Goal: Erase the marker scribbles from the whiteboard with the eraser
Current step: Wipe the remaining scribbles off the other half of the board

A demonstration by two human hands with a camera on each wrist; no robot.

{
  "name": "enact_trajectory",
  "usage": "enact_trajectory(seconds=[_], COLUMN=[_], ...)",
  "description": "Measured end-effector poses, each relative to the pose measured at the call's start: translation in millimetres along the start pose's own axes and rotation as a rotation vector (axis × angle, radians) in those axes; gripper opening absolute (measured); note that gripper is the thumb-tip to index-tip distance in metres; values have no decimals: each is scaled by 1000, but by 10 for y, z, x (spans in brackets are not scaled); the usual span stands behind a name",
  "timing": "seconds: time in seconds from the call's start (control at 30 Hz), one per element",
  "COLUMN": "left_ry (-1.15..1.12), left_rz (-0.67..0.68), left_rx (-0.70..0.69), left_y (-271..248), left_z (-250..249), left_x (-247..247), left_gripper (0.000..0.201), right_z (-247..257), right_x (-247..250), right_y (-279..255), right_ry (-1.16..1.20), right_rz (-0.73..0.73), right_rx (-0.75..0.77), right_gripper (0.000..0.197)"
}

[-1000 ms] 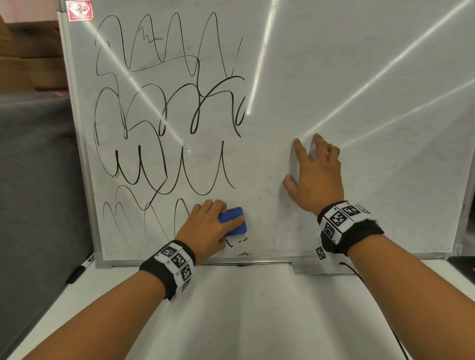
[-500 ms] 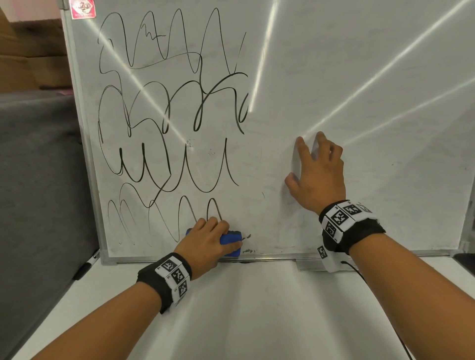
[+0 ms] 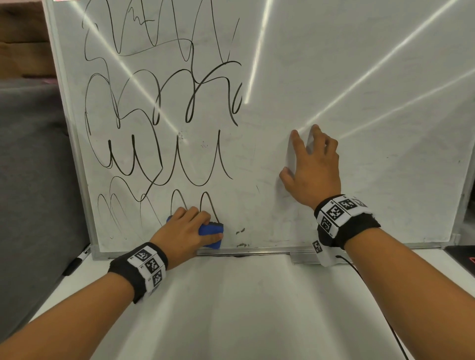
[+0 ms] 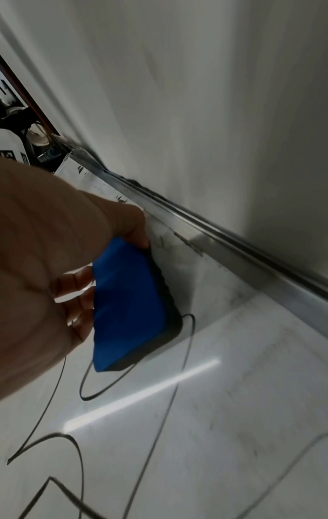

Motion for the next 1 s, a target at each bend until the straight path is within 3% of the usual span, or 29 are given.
enact_trajectory(seconds=[0.17,0.37,0.63,1.0], left_ry=[-24,-260,-505,-573], left_rz=[-72,-251,-342,-397], left_rx=[46,299,611,681], left_y=[88,304,630,721], left_z=[-66,124,703,784], left_x=[77,394,1037,1125], left_gripper=[73,69,70,72], right_z=[13,11,42,89], right_x=[-6,44,182,231], right_y=[-6,18,136,226], right_ry=[3,7,12,33], right_rz=[1,4,-53,-122], right_rx=[-12,-4,-38,-31], right_gripper=[79,77,65,54])
Point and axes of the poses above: each hand's wrist, its own y-axis towards the middle knuckle, its own x-axis out of the back of the hand, z = x × y, the point moved 9 cm from there along y, towards the middle knuckle, and after that the axes turned 8 degrees about z, right-handed, at the moved point
